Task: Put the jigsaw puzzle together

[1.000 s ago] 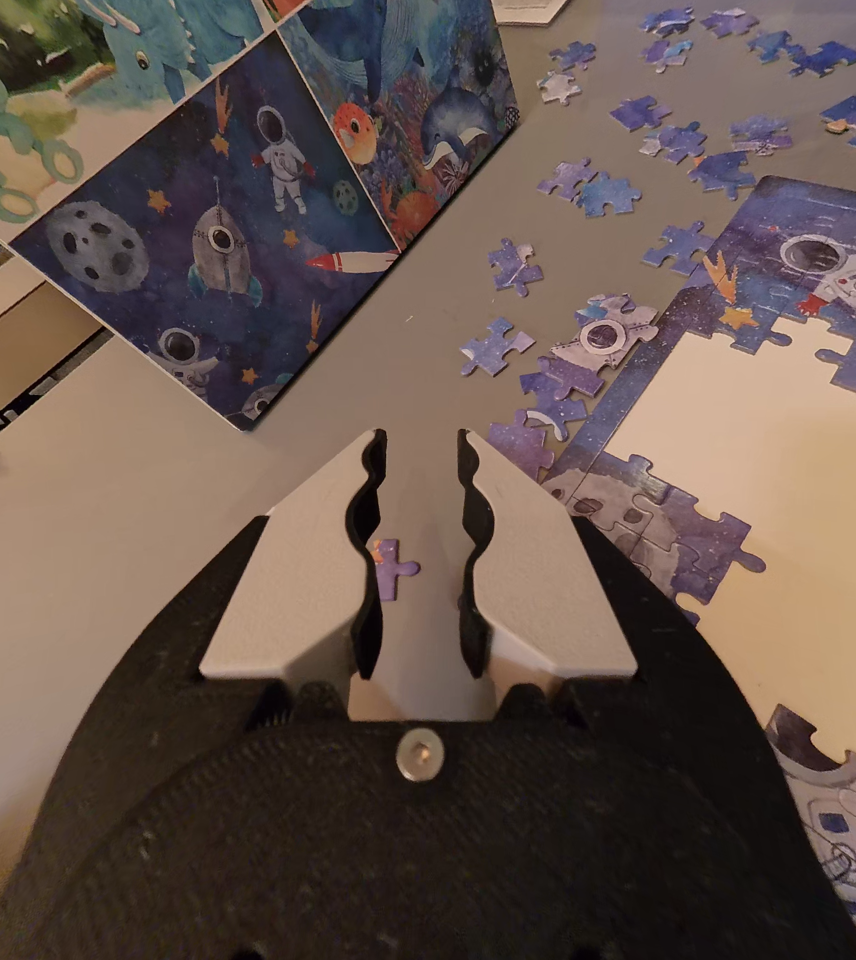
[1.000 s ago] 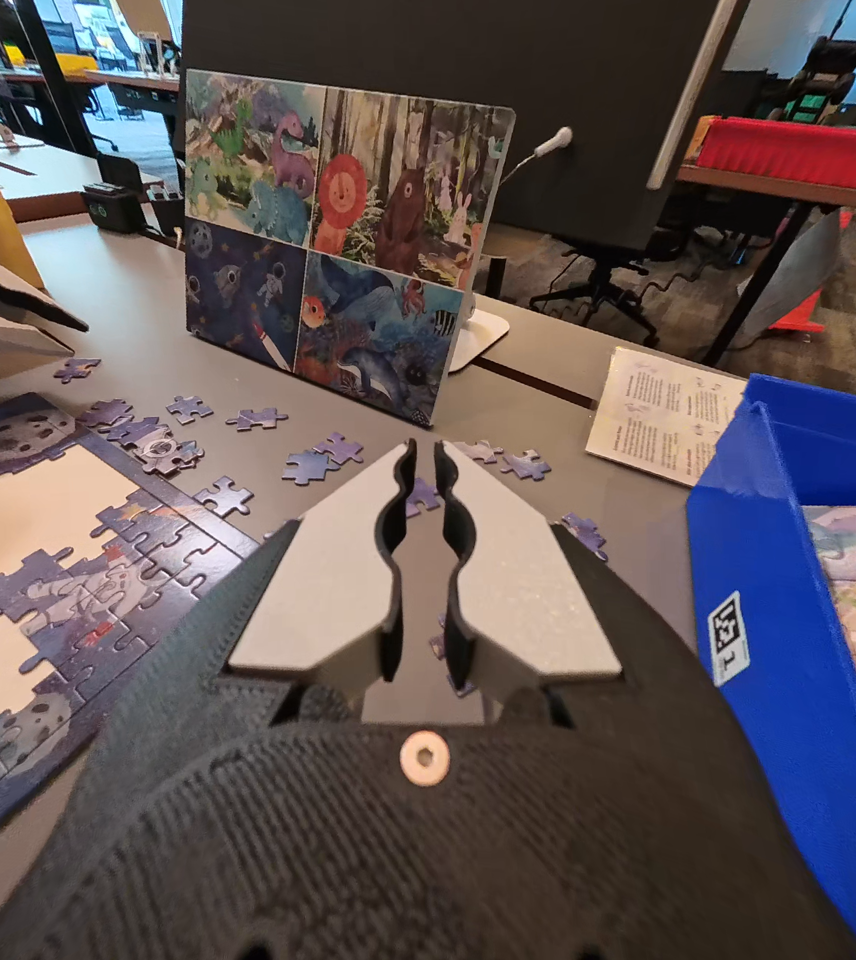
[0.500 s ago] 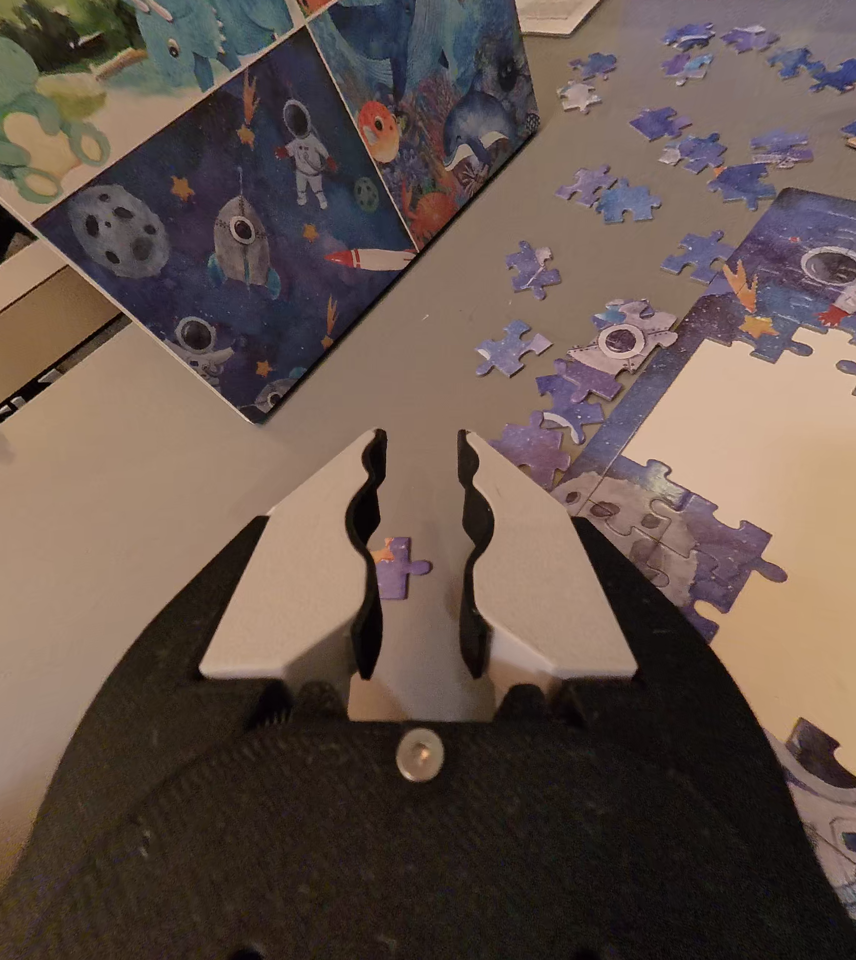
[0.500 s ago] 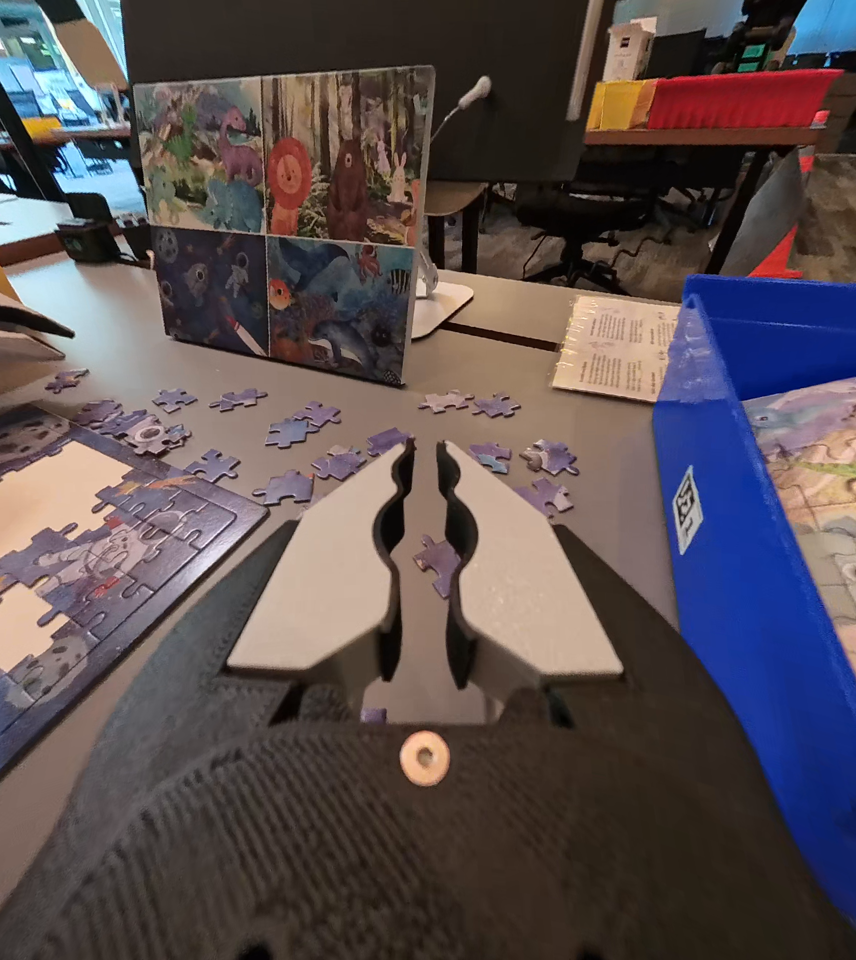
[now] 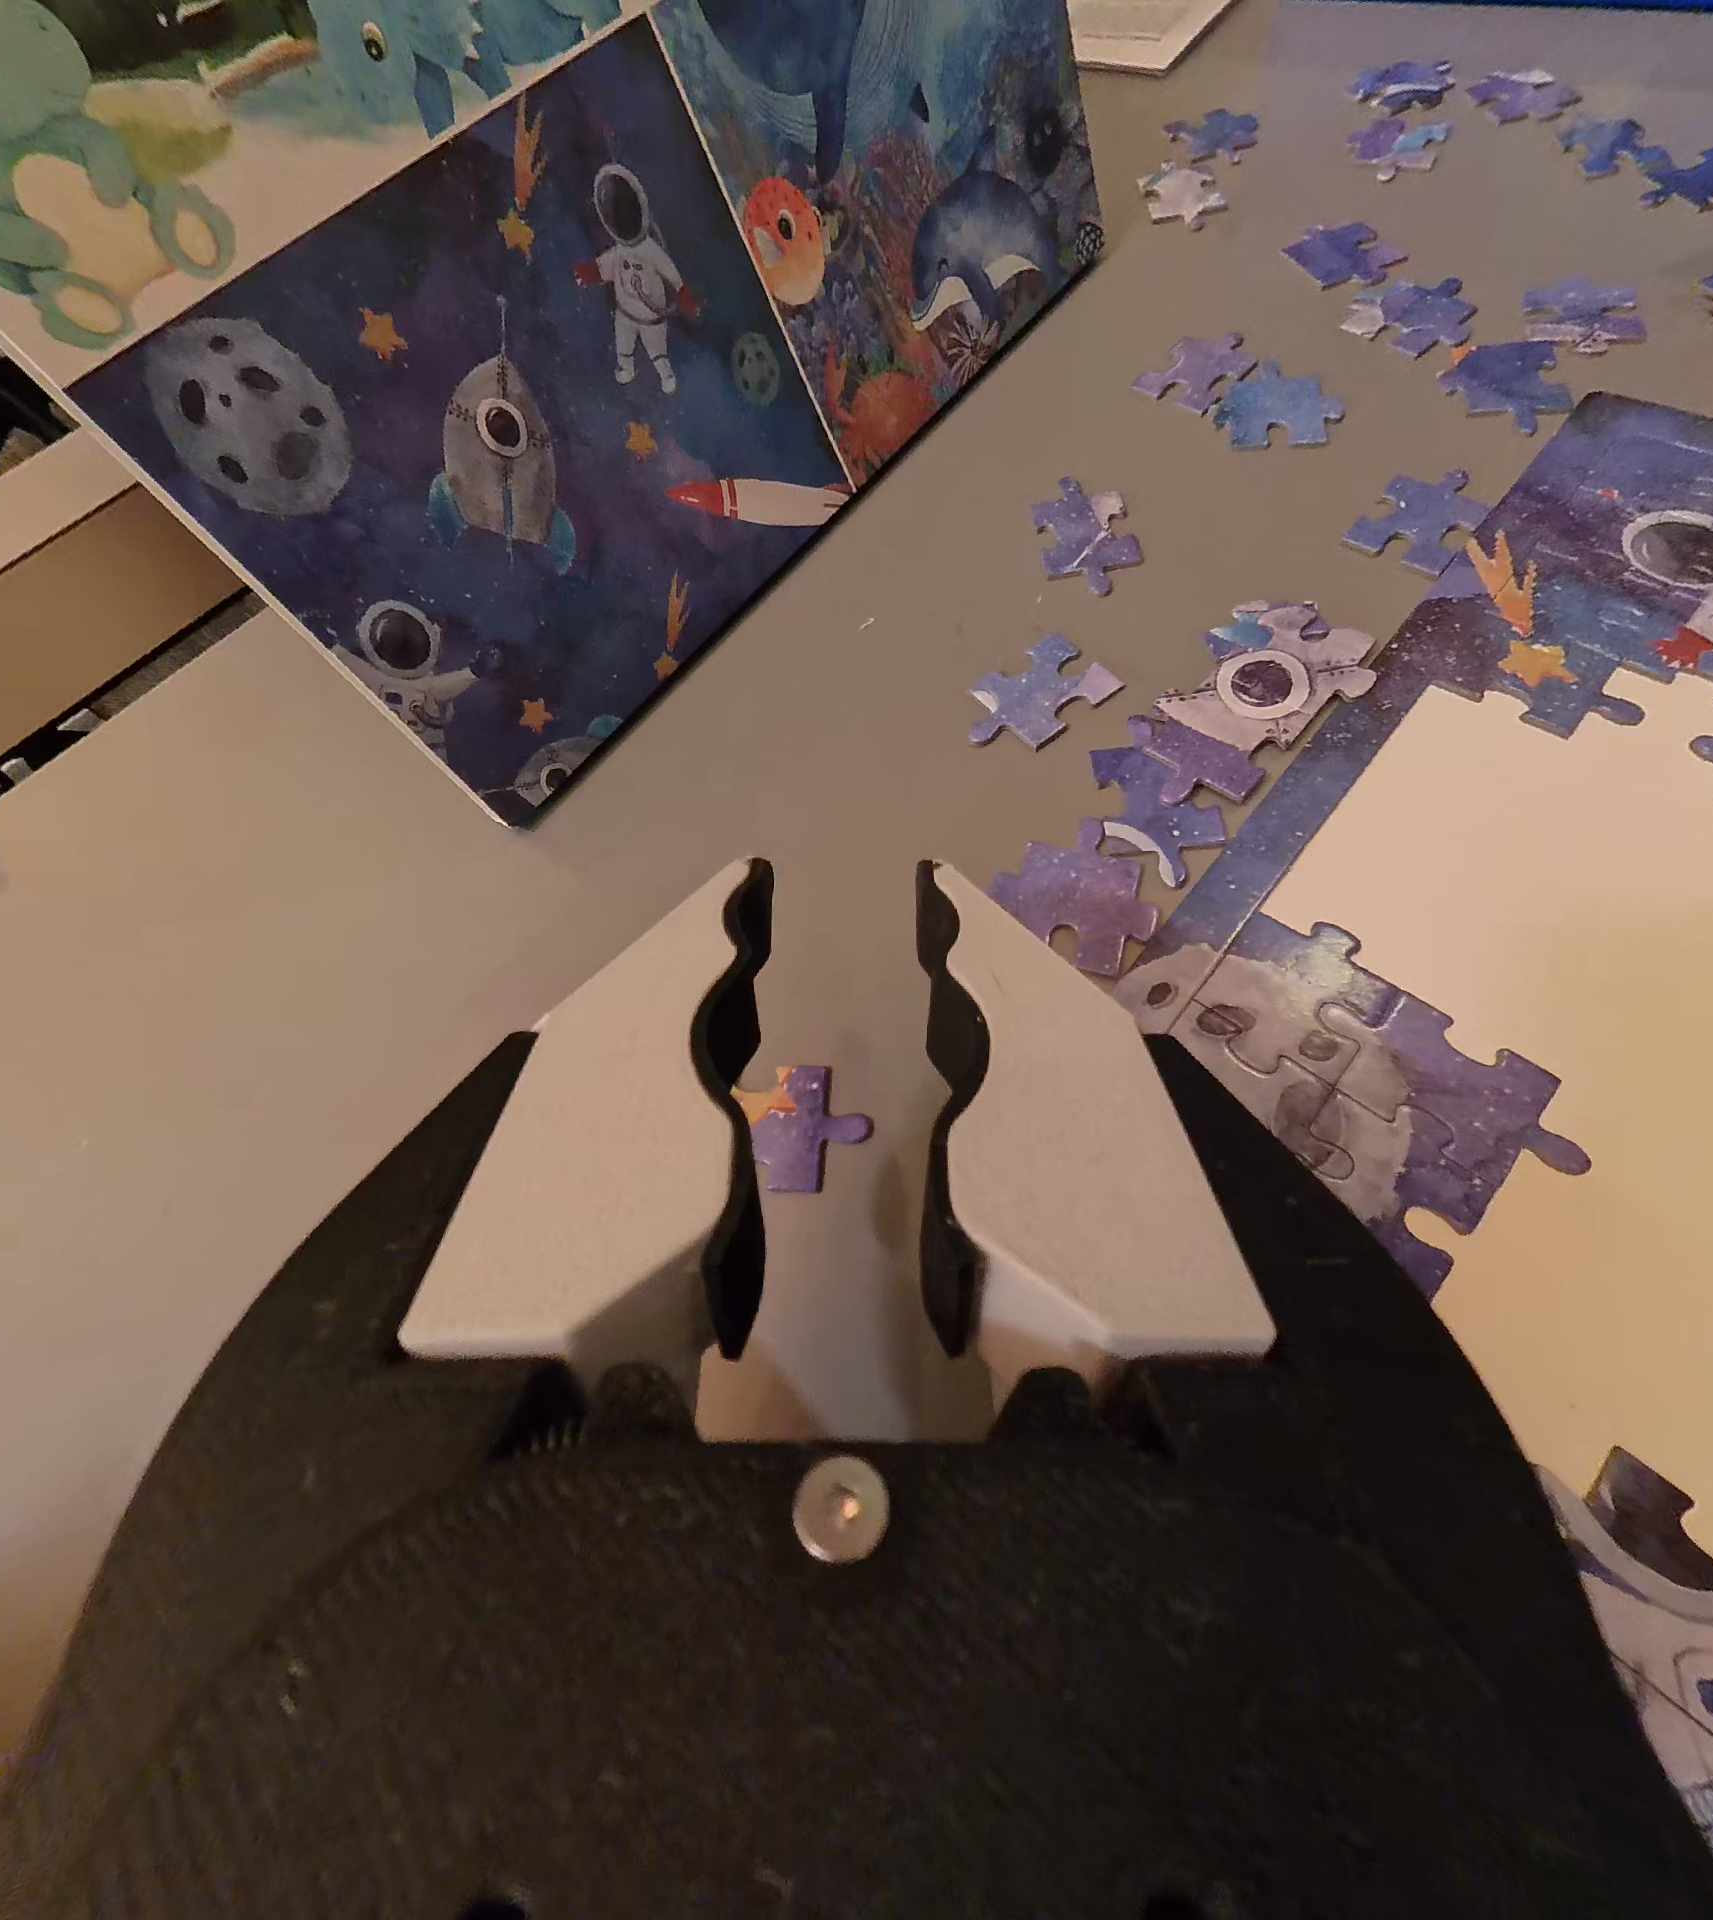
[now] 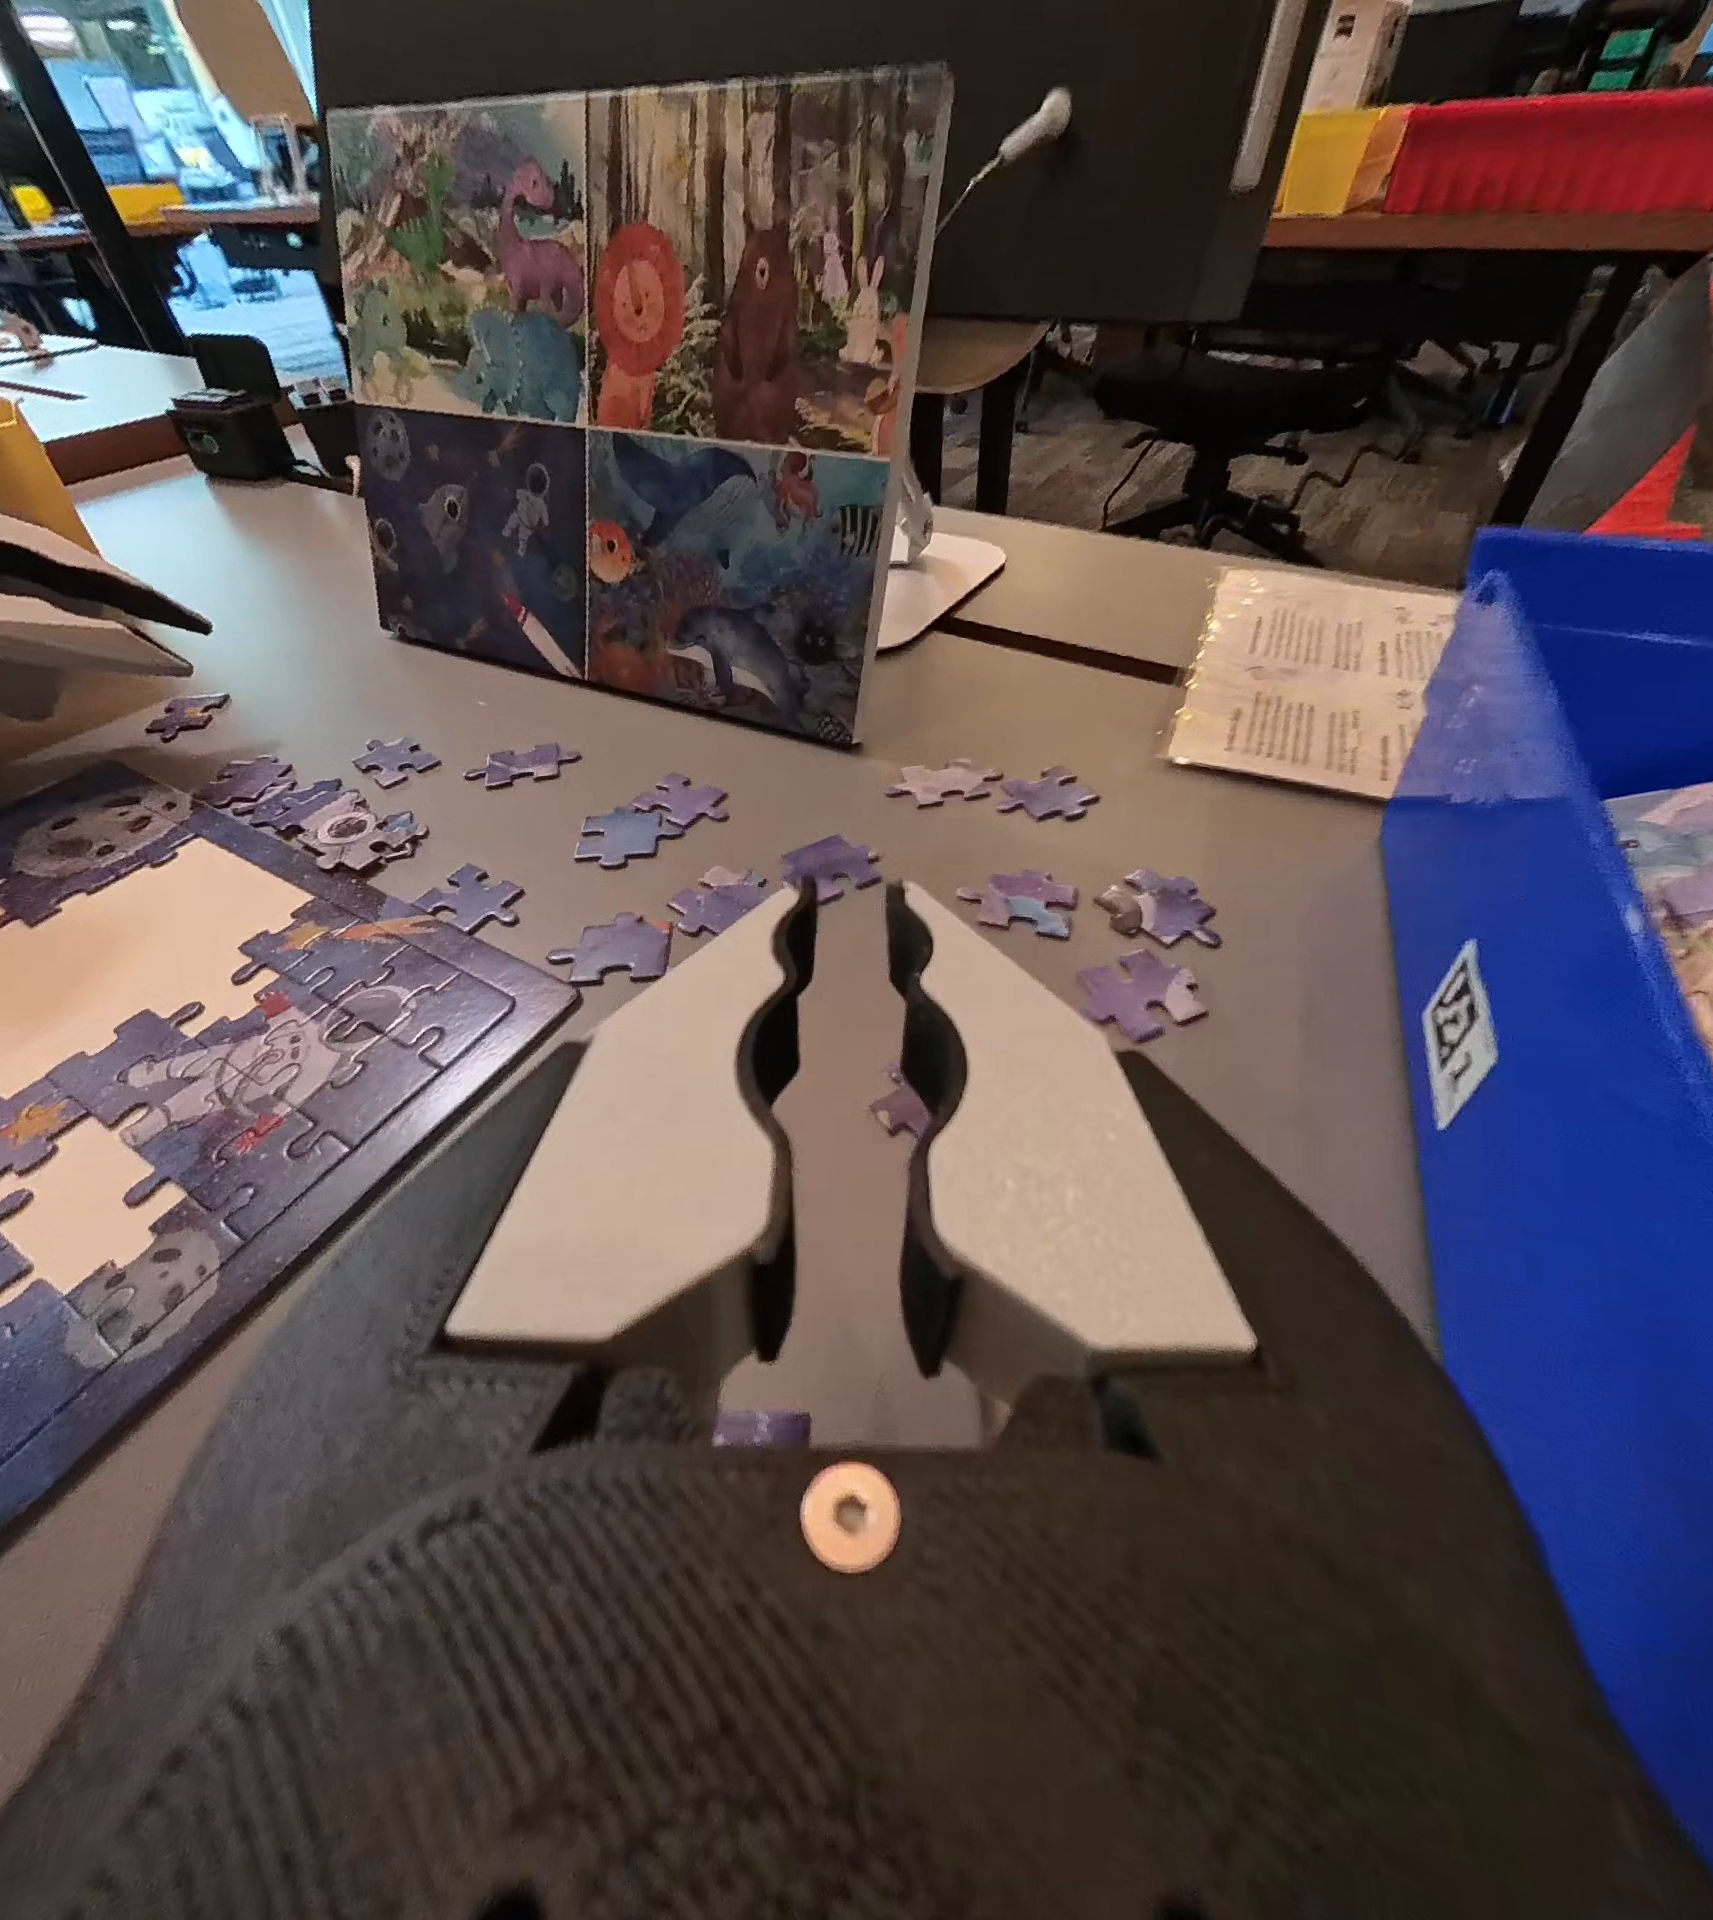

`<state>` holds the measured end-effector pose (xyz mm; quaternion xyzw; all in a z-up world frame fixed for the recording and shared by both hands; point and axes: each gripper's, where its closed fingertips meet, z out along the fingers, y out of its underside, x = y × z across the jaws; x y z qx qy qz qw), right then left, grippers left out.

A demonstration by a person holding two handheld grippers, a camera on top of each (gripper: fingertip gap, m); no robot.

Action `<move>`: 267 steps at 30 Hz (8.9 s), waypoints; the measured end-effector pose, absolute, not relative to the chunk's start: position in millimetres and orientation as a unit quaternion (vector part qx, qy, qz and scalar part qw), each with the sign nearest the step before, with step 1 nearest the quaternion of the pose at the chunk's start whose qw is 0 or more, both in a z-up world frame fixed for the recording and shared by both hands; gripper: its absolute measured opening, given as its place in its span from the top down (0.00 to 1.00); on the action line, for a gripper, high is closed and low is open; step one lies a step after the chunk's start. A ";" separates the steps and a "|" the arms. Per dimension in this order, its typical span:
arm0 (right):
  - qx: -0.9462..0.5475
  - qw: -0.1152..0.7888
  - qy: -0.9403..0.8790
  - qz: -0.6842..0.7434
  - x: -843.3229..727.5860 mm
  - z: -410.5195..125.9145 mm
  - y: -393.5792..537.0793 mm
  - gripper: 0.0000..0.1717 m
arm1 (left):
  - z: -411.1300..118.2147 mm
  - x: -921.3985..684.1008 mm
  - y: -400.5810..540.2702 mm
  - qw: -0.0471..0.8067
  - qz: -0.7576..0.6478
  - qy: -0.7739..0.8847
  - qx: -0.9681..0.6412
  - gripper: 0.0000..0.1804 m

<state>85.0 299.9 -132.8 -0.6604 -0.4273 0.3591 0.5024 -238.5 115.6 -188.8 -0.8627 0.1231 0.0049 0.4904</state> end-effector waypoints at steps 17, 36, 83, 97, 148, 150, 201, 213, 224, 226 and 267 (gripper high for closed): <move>-0.709 0.307 -0.536 0.339 60.2 -207.7 256.8 0.73 | -191.9 -239.0 115.9 0.488 0.000 0.121 -0.864 0.85; -0.704 0.306 -0.575 0.283 60.3 -222.0 253.5 0.83 | -193.1 -237.3 116.5 0.485 0.002 0.126 -0.865 0.85; -0.720 0.311 -0.558 0.273 63.9 -223.8 262.2 0.79 | -195.1 -236.0 116.5 0.481 0.005 0.131 -0.867 0.85; -0.717 0.308 -0.561 0.277 63.5 -223.7 260.2 0.81 | -195.7 -235.9 116.6 0.481 0.005 0.131 -0.867 0.84; -0.688 0.330 -0.594 0.254 68.9 -221.9 260.9 0.76 | -196.5 -236.0 116.7 0.479 0.007 0.133 -0.867 0.84; -0.690 0.333 -0.591 0.251 70.5 -221.7 263.3 0.76 | -196.6 -236.1 116.7 0.479 0.007 0.133 -0.868 0.84; -0.697 0.400 -0.509 0.310 76.0 -184.4 282.4 0.83 | -197.3 -236.0 116.8 0.478 0.008 0.134 -0.868 0.84; -0.699 0.330 -0.549 0.317 72.9 -205.3 263.4 0.91 | -197.5 -235.6 116.9 0.477 0.008 0.135 -0.868 0.84; -0.702 0.296 -0.575 0.298 71.8 -221.5 255.4 0.88 | -197.9 -235.3 116.9 0.476 0.009 0.136 -0.869 0.84; -0.701 0.296 -0.576 0.298 71.8 -221.5 255.3 0.88 | -198.0 -235.2 116.9 0.476 0.009 0.136 -0.869 0.84; -0.701 0.308 -0.573 0.292 73.1 -219.4 258.9 0.88 | -198.8 -234.7 116.8 0.474 0.010 0.139 -0.869 0.84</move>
